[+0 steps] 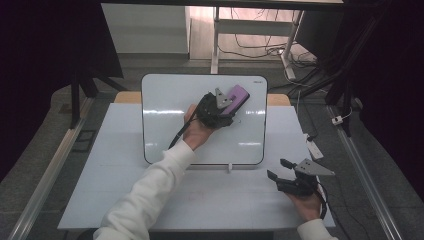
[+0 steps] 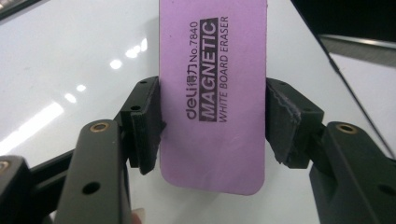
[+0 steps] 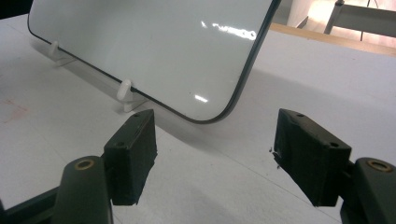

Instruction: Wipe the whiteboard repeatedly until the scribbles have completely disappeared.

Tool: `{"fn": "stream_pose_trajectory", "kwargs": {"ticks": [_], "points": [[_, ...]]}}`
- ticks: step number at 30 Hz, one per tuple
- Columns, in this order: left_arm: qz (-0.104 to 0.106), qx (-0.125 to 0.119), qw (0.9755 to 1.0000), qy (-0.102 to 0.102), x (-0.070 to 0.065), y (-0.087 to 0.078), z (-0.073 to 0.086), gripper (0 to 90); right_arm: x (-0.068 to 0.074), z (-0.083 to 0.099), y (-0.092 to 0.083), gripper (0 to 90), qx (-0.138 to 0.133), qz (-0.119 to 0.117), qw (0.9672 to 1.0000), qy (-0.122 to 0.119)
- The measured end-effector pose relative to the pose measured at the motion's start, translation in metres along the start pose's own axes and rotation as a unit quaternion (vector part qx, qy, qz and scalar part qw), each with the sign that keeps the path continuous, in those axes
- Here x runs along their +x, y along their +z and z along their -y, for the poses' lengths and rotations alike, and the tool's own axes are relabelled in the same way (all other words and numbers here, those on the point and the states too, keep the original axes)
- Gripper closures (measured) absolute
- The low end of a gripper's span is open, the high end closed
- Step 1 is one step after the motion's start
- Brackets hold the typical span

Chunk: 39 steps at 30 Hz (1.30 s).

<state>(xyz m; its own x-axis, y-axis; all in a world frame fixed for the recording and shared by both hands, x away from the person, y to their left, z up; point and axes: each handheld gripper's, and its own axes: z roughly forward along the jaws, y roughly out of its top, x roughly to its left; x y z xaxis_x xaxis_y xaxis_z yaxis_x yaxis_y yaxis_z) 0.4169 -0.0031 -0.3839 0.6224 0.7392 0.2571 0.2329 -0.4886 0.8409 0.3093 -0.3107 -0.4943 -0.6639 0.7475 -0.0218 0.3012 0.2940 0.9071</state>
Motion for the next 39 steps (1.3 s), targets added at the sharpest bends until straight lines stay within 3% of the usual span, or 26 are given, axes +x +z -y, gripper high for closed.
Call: {"fn": "stream_pose_trajectory", "kwargs": {"ticks": [5,9,13,15,18,21,24,28,31,39], "points": [[0.025,0.006,0.9994,0.022,-0.024,0.013,-0.002,41.7,0.000,0.000,-0.001,29.0,-0.002,0.001,1.0000,0.001],[0.059,0.015,0.9975,0.035,-0.046,0.022,0.000,41.7,0.000,0.000,-0.002,29.0,-0.001,0.001,1.0000,0.001],[0.069,0.017,0.9964,0.047,-0.057,0.024,0.007,41.6,-0.001,0.000,-0.003,28.9,-0.002,0.001,1.0000,0.002],[0.068,0.019,0.9965,0.045,-0.052,0.021,0.009,41.7,-0.001,0.001,-0.003,28.9,-0.003,0.001,1.0000,0.002],[0.017,0.017,0.9976,0.064,-0.039,0.010,0.012,41.7,0.000,0.001,-0.004,28.7,-0.006,-0.004,1.0000,0.002],[-0.028,0.015,0.9982,0.051,-0.014,-0.006,0.015,41.7,0.001,0.000,-0.004,28.4,-0.010,-0.007,0.9999,-0.003],[-0.052,0.011,0.9982,0.026,0.014,-0.022,0.024,41.7,0.001,0.000,-0.004,28.4,-0.008,-0.007,0.9999,-0.003],[-0.068,0.006,0.9976,-0.011,0.045,-0.043,0.041,41.7,0.001,0.000,-0.003,28.4,-0.005,-0.003,1.0000,-0.001],[-0.074,0.006,0.9969,-0.026,0.056,-0.053,0.054,41.6,0.001,0.000,-0.002,28.5,-0.005,-0.003,1.0000,-0.001],[-0.073,0.013,0.9967,-0.033,0.053,-0.061,0.074,41.6,0.002,-0.001,-0.002,28.5,-0.005,-0.003,1.0000,-0.002]]}}
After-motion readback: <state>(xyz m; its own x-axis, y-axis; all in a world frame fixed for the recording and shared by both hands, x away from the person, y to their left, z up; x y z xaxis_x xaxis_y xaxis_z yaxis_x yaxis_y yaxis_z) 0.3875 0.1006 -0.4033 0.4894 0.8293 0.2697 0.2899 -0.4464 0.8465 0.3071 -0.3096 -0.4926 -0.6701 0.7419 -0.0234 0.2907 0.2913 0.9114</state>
